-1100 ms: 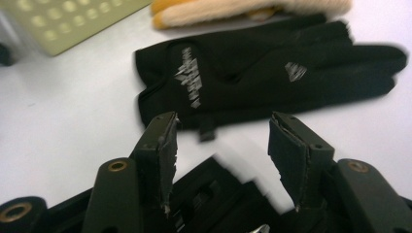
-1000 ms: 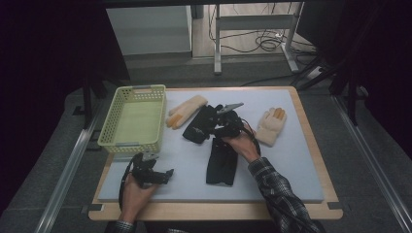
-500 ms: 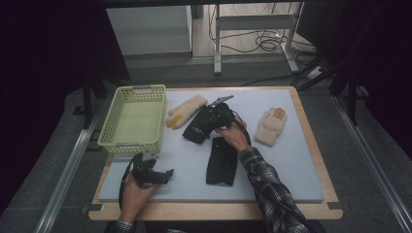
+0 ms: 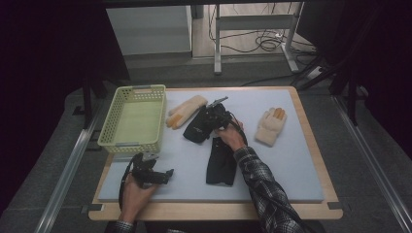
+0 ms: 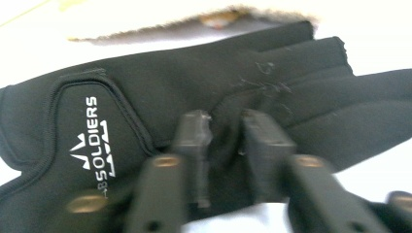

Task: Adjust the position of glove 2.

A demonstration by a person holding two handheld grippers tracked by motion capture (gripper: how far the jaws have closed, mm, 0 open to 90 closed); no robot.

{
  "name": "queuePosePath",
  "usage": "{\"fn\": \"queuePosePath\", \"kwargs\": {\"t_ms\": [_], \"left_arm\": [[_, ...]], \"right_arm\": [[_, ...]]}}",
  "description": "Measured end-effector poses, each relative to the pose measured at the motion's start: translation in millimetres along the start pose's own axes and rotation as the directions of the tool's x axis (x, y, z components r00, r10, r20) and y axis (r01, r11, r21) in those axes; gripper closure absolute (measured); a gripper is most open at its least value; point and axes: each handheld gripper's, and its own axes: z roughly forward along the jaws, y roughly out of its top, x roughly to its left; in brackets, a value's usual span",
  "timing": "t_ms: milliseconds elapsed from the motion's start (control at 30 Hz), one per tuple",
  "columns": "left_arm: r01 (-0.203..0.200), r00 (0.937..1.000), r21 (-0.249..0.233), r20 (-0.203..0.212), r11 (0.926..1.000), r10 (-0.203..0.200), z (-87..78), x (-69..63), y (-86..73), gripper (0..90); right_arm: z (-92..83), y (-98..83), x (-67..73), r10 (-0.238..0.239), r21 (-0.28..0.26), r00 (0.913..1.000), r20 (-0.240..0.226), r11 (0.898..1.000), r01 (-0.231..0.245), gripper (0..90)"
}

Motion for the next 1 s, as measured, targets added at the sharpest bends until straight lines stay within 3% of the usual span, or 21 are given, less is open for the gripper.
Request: {"fn": "queuePosePath", "kwargs": {"t_ms": [67,233,400,533,1000], "left_arm": [[0.0,1.0,0.0,0.0,1.0,0.0,0.0,0.0,0.0,2.1],[0.001,1.0,0.001,0.001,1.0,-0.001,0.0,0.1,0.1,2.1],[0.0,1.0,0.002,0.0,1.0,0.0,0.0,0.2,0.1,2.1],[0.0,1.0,0.002,0.001,1.0,0.0,0.0,0.2,0.1,2.1],[0.0,1.0,0.002,0.0,1.0,0.0,0.0,0.2,0.1,2.1]], "right_arm": [[-1.0,-1.5,-2.4,0.022,-0.002,0.9997,-0.012,1.0,-0.022,86.7],[-2.6,-0.7,1.0,0.013,0.004,0.9999,0.005,1.0,-0.013,88.5],[-9.7,-1.7,1.1,0.008,-0.013,0.9999,-0.007,1.0,-0.008,88.6],[-22.9,-1.2,-0.4,0.023,-0.034,0.9991,-0.036,0.999,-0.024,88.7],[-70.0,7.9,11.4,-0.015,-0.108,0.9939,-0.109,0.994,0.003,88.8]]}}
